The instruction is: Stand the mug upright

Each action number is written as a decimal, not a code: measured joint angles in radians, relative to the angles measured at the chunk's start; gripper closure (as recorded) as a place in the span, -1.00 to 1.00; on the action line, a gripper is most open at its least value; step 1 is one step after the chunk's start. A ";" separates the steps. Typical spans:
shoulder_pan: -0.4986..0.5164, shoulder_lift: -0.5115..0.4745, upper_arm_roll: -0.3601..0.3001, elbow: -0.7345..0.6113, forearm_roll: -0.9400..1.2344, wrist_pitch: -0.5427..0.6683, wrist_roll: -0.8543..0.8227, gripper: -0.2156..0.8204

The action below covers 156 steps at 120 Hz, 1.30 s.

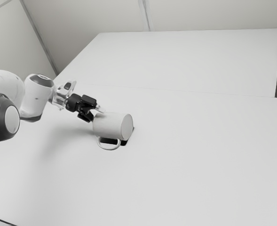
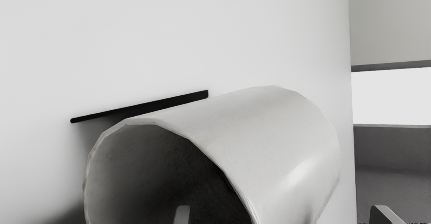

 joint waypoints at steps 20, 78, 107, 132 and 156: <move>-0.001 -0.007 -0.003 0.000 -0.009 -0.002 0.013 -0.30; -0.002 -0.014 -0.027 -0.009 -0.060 -0.012 0.032 0.62; -0.002 -0.024 -0.044 -0.019 -0.127 -0.050 0.043 0.86; -0.002 -0.068 -0.046 -0.045 -0.138 -0.059 0.049 0.91; -0.028 -0.168 -0.046 -0.043 -0.012 0.024 0.010 0.92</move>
